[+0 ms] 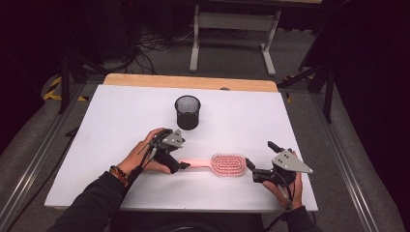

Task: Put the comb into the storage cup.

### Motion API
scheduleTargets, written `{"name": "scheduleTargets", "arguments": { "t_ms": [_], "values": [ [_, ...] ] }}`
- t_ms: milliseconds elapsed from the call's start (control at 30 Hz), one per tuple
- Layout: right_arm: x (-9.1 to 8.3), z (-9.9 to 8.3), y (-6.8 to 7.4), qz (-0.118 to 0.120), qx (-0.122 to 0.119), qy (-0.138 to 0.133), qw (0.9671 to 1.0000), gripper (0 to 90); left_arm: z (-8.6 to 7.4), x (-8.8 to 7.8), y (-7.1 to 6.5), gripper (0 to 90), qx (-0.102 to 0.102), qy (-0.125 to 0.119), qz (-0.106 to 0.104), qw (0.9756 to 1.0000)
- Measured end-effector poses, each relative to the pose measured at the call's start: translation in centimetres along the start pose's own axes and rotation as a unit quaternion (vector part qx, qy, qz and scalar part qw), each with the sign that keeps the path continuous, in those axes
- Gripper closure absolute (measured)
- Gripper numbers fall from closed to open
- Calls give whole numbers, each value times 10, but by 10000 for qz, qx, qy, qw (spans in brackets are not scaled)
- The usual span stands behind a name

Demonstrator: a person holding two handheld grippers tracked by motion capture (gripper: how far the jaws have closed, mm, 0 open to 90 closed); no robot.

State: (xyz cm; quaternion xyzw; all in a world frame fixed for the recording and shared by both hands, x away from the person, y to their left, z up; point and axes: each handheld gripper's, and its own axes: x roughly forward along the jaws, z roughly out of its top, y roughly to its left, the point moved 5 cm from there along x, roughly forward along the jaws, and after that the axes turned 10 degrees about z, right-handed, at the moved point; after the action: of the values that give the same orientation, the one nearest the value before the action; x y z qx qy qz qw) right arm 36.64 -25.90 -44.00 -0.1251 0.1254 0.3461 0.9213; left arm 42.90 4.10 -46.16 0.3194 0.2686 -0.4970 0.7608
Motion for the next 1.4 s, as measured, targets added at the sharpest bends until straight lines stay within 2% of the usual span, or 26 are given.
{"name": "scheduleTargets", "arguments": {
  "t_ms": [167,233,333,367,467,533,633,667,700,767,800,867,1000,1100,1133,1167,1267,1333,1400],
  "values": [
    [2,-1,1,29,-14,62,10000,63,13,17,-6,155,164,249,-173,9994],
    [3,-2,1,40,-18,80,10000,63,18,23,-8,176,236,325,-173,9990],
    [3,-2,1,53,-14,100,9999,64,24,33,-11,199,323,513,-289,9977],
    [3,-2,2,56,-15,108,9999,65,27,39,-12,209,422,621,-297,9967],
    [4,-3,2,61,-27,146,9999,66,33,46,-14,265,541,839,-346,9944],
    [4,-4,2,82,-32,164,9998,67,37,50,-15,314,720,1003,-397,9916],
    [5,-5,2,92,-27,198,9998,68,40,57,-17,362,861,1247,-390,9877],
    [5,-5,2,105,-35,211,9997,69,42,59,-17,381,888,1311,-447,9864],
    [6,-5,2,127,-39,239,9996,71,43,60,-18,399,883,1315,-495,9861],
    [7,-6,3,166,-52,277,9995,73,44,61,-18,434,957,1381,-575,9841],
    [7,-6,3,166,-52,277,9995,73,45,62,-18,434,943,1368,-600,9843],
    [8,-7,3,192,-54,313,9993,74,47,63,-18,454,1002,1458,-707,9817],
    [9,-8,4,230,-61,374,9990,77,48,63,-20,552,975,1505,-900,9797],
    [10,-9,4,240,-73,415,9988,79,48,62,-21,587,986,1510,-929,9792],
    [11,-10,4,258,-59,434,9987,80,48,62,-21,619,1019,1510,-935,9788],
    [12,-11,4,241,-90,465,9986,81,48,62,-21,687,1024,1458,-919,9797],
    [11,-11,2,197,-61,462,9987,93,47,62,-22,691,1077,1389,-882,9805],
    [7,-10,-1,-77,-67,342,9994,118,47,61,-23,693,1166,1320,-825,9809],
    [1,-10,-10,-355,115,113,9992,119,46,61,-25,694,1183,1218,-706,9829]
  ]
}}
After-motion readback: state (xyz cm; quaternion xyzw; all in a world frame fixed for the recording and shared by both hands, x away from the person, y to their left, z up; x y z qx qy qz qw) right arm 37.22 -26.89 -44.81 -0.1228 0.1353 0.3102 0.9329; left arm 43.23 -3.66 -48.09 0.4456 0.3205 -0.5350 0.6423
